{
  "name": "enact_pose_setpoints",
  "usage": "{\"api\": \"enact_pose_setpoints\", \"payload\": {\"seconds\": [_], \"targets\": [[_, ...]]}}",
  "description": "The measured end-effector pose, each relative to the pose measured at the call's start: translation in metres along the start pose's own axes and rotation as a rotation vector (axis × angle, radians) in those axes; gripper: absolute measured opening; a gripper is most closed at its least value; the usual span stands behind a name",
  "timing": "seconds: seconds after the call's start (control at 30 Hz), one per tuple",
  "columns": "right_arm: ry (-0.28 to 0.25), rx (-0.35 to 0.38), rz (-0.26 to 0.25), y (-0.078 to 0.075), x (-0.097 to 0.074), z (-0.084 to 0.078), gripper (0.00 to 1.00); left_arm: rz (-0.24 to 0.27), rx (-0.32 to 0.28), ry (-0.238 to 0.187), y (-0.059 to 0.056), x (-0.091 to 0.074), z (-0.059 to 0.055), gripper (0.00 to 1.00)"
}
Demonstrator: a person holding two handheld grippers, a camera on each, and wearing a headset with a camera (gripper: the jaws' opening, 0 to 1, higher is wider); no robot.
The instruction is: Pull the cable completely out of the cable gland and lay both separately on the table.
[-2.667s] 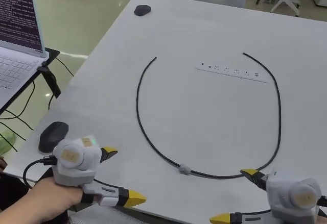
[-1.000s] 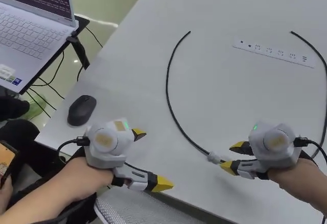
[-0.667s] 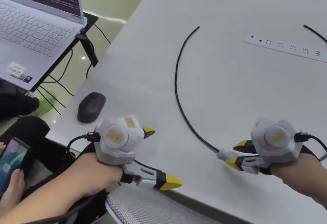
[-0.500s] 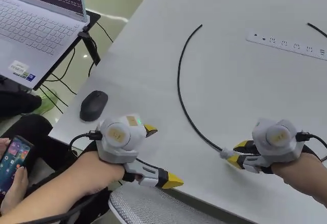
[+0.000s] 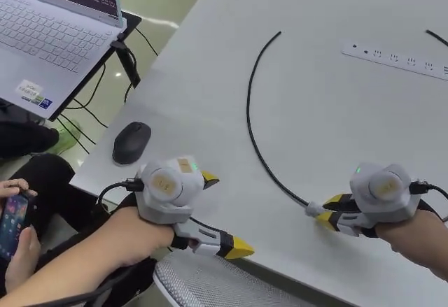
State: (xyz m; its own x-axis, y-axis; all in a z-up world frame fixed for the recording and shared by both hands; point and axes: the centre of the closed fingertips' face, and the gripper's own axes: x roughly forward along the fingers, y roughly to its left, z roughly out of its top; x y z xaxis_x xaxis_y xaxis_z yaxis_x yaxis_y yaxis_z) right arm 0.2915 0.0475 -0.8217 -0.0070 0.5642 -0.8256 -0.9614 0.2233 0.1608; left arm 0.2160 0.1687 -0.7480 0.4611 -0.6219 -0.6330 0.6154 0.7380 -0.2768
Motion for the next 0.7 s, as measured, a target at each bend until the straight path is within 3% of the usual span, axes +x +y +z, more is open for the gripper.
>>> {"api": "enact_pose_setpoints", "payload": {"seconds": [0.13,0.47,0.6,0.7], "targets": [[-0.010,-0.042,-0.002,0.0012,0.0010,0.0028,0.09,0.003,-0.003,-0.006,0.0010,-0.0016,0.0016,0.89],[0.001,-0.066,-0.009,0.0012,0.0025,0.0013,0.08,0.001,-0.009,-0.004,0.0028,-0.0034,-0.0009,0.88],[0.011,-0.069,-0.016,0.0024,-0.0001,0.0015,0.07,-0.006,-0.001,0.002,0.0000,-0.0029,-0.0001,0.88],[-0.011,-0.041,-0.011,0.0059,-0.0062,0.0051,0.07,-0.015,0.009,0.000,-0.0029,-0.0023,0.0041,0.88]]}}
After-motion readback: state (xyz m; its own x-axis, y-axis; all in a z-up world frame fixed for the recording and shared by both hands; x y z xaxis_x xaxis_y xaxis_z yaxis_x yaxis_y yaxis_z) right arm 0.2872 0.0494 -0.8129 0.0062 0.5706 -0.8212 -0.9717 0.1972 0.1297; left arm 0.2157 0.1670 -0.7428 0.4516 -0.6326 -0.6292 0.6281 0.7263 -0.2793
